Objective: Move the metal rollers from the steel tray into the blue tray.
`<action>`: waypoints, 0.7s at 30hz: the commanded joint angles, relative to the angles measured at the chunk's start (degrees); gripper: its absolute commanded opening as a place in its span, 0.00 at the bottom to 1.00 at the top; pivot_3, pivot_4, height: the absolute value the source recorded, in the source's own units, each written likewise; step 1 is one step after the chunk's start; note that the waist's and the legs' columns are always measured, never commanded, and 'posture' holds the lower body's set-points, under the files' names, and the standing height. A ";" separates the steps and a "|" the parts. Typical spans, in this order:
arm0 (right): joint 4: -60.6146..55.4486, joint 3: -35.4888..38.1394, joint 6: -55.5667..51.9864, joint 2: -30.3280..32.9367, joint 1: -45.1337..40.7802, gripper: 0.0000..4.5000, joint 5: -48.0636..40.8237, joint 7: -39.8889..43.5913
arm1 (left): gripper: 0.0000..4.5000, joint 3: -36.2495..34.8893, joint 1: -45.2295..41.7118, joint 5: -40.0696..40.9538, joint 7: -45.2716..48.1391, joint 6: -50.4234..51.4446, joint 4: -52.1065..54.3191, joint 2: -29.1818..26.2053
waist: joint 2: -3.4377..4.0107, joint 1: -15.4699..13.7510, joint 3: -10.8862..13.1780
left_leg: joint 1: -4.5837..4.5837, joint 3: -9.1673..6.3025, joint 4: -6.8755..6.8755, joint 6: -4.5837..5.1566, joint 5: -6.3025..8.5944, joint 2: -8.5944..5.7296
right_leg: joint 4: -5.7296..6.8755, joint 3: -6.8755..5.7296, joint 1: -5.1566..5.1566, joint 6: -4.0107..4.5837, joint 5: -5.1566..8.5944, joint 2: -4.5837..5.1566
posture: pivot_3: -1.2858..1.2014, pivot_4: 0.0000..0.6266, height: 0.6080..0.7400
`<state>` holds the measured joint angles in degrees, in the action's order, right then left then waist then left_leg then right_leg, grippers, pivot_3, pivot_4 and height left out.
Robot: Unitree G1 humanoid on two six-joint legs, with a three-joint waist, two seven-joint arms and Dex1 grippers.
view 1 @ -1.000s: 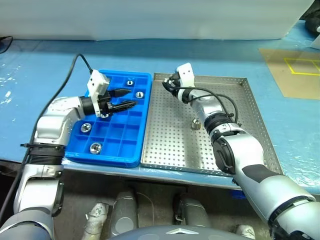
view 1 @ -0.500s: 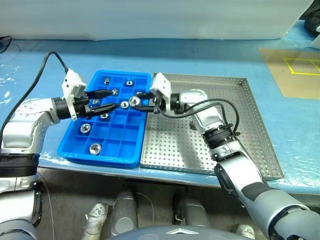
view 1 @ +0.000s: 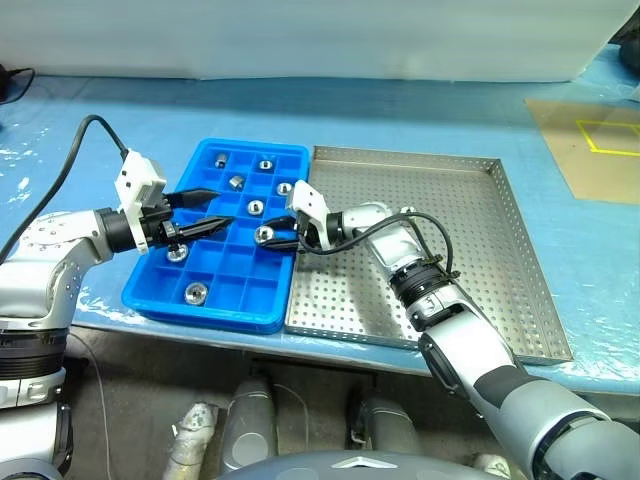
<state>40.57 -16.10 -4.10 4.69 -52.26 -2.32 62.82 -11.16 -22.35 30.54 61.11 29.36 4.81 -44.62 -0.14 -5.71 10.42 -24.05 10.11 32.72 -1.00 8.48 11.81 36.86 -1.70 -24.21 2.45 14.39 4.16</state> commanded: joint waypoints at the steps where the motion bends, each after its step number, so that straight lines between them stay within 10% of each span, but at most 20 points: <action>1: -0.46 1.50 2.47 -0.03 -1.49 0.52 -0.50 -1.22 | 0.70 -0.01 -1.50 0.81 0.20 -0.56 0.49 0.09 | 0.00 0.00 0.00 | 0.00 0.00 0.00 0.00 0.00 0.00 | 0.00 0.00 0.00 0.00 0.00 0.00 | 0.57 0.24 1.00; 6: -0.65 2.73 2.68 0.49 -2.17 0.88 0.07 -5.49 | 0.70 1.47 -3.01 0.45 0.76 -0.91 -0.70 0.85 | 0.00 0.12 0.00 | 0.01 0.01 0.01 -0.01 -0.01 0.00 | 0.02 0.01 0.00 0.00 0.00 0.00 | 0.56 0.24 1.00; 21: -21.55 18.55 -11.11 18.94 6.79 0.88 -8.37 -11.69 | 0.70 8.35 -10.61 -1.52 4.08 -3.98 -7.95 6.49 | -0.05 0.11 -0.03 | 0.05 0.06 0.17 0.03 0.02 -0.11 | -0.02 0.04 0.23 -0.07 -0.04 0.00 | 0.50 0.24 1.00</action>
<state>23.76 0.23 -13.03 22.30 -47.09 -8.60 51.59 -3.04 -31.59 29.14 64.55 26.67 -3.44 -38.24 -0.19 -5.60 10.39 -24.00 10.17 32.89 -0.97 8.49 11.69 36.84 -1.66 -23.97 2.37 14.34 4.16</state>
